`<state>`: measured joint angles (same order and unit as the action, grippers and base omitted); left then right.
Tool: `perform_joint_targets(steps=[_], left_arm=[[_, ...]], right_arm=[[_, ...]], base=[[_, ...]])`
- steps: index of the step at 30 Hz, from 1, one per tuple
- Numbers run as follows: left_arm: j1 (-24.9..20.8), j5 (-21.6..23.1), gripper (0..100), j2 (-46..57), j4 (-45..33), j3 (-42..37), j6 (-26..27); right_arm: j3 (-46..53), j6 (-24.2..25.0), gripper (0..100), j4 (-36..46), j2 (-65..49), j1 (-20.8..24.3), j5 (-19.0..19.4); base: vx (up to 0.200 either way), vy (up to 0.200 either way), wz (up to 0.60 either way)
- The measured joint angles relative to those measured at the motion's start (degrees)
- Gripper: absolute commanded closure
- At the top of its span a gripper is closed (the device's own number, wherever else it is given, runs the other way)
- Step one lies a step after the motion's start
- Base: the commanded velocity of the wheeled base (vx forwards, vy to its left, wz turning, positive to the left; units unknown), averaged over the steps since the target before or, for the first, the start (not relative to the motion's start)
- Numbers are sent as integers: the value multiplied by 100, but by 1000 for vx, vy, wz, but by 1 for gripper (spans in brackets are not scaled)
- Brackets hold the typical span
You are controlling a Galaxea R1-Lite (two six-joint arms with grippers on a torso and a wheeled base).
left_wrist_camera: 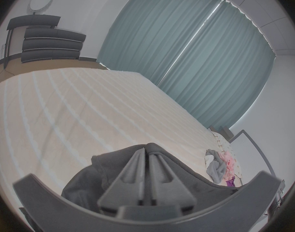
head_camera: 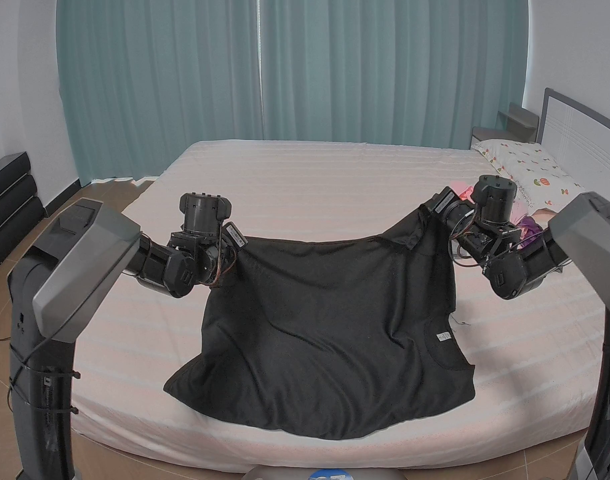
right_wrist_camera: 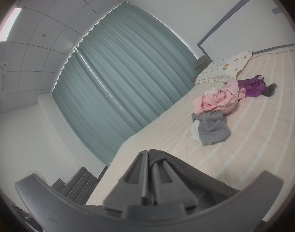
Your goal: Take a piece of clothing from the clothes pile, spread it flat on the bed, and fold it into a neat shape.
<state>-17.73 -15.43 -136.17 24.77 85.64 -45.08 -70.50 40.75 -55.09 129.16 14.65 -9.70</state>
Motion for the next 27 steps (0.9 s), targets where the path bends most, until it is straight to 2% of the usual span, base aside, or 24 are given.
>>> perform_joint_targets(steps=[10,18,24,27], left_arm=[[144,-30,0,-881,38,521,-137],[404,-464,0,-1146,35,1073,-333],[505,-488,0,-1179,-127,1097,-333],[524,-383,0,-1148,-371,874,-268]], right_arm=[[-651,40,0,-197,1202,-49,-151],[-1385,55,0,-369,1610,-429,-551],[-1147,60,0,-329,1682,-536,-527],[-753,73,0,-324,1591,-547,-356]], base=[[0,0,0],[0,0,0],[0,0,0],[0,0,0]])
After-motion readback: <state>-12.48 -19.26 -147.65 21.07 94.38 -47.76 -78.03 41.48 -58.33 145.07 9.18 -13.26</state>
